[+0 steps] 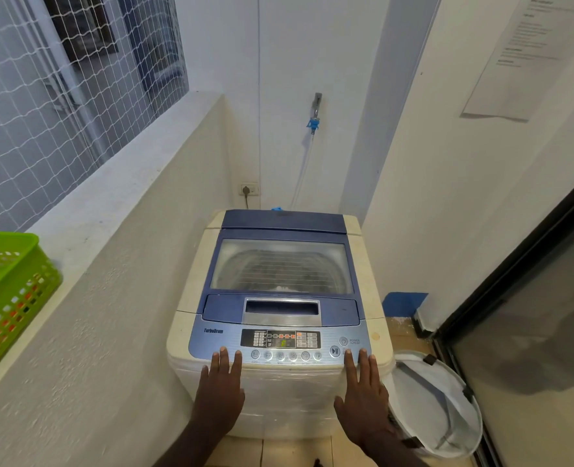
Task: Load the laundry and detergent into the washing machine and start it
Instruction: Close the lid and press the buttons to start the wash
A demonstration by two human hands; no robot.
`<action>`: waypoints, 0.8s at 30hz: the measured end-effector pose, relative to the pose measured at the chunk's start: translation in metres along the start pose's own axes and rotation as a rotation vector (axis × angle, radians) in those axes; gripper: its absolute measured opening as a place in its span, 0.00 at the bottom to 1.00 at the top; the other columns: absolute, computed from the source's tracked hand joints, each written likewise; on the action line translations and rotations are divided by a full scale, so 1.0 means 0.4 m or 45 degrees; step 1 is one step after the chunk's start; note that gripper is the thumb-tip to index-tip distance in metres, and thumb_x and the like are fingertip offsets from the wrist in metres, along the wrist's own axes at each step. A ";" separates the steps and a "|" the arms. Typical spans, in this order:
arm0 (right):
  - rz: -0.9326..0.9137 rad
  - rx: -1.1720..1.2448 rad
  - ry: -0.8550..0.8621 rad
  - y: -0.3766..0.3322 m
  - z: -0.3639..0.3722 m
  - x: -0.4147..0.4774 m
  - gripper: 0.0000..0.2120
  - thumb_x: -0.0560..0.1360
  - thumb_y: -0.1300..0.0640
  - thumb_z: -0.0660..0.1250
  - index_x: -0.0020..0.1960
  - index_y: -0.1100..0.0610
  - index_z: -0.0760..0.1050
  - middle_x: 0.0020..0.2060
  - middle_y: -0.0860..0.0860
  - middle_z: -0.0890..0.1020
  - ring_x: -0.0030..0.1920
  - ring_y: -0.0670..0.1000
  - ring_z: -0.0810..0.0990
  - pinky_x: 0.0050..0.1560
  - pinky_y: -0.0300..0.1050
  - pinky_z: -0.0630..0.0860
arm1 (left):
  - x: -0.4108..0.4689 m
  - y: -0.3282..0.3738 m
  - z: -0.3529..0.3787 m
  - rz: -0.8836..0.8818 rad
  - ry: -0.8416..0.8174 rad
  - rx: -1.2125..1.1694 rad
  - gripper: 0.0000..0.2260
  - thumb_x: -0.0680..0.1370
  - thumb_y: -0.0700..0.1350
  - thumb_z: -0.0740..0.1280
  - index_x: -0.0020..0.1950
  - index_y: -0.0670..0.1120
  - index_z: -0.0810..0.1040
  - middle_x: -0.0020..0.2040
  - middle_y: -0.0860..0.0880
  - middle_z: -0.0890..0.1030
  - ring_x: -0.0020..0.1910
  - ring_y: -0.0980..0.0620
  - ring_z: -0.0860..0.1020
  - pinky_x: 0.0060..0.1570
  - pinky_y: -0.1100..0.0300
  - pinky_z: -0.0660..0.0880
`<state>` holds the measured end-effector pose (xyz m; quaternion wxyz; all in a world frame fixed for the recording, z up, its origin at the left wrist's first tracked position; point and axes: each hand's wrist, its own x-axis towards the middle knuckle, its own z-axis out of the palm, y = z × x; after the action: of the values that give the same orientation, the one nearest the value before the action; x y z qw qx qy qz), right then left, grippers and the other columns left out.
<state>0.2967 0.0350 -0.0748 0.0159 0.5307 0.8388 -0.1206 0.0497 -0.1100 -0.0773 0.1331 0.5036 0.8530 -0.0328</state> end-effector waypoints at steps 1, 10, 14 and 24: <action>0.001 0.004 0.006 -0.001 -0.001 -0.001 0.46 0.73 0.45 0.64 0.78 0.47 0.35 0.78 0.53 0.39 0.78 0.57 0.39 0.73 0.55 0.59 | 0.000 0.000 -0.001 -0.002 0.002 -0.001 0.39 0.50 0.50 0.82 0.59 0.41 0.81 0.57 0.34 0.80 0.52 0.34 0.81 0.42 0.39 0.78; 0.022 -0.021 -0.029 -0.003 -0.004 -0.001 0.46 0.73 0.45 0.64 0.78 0.46 0.35 0.78 0.52 0.37 0.78 0.57 0.39 0.73 0.59 0.58 | 0.000 -0.004 0.000 -0.007 0.001 0.000 0.39 0.50 0.51 0.82 0.60 0.41 0.80 0.57 0.35 0.80 0.52 0.35 0.81 0.42 0.40 0.79; 0.039 -0.024 -0.041 -0.002 -0.004 -0.001 0.45 0.73 0.44 0.64 0.78 0.46 0.36 0.79 0.52 0.40 0.78 0.58 0.41 0.73 0.60 0.57 | 0.005 -0.005 0.001 -0.010 0.000 0.003 0.39 0.50 0.52 0.82 0.58 0.42 0.81 0.56 0.36 0.81 0.51 0.35 0.81 0.41 0.40 0.79; 0.092 -0.004 -0.060 -0.041 -0.025 0.003 0.42 0.74 0.43 0.62 0.79 0.47 0.39 0.79 0.54 0.44 0.78 0.59 0.43 0.74 0.60 0.56 | 0.016 -0.014 0.003 -0.030 0.001 0.019 0.37 0.50 0.57 0.80 0.56 0.46 0.83 0.54 0.39 0.83 0.49 0.39 0.83 0.41 0.44 0.79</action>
<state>0.2825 0.0315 -0.0622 0.0408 0.5576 0.8186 -0.1313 0.0421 -0.1077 -0.0807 0.1286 0.4947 0.8586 -0.0407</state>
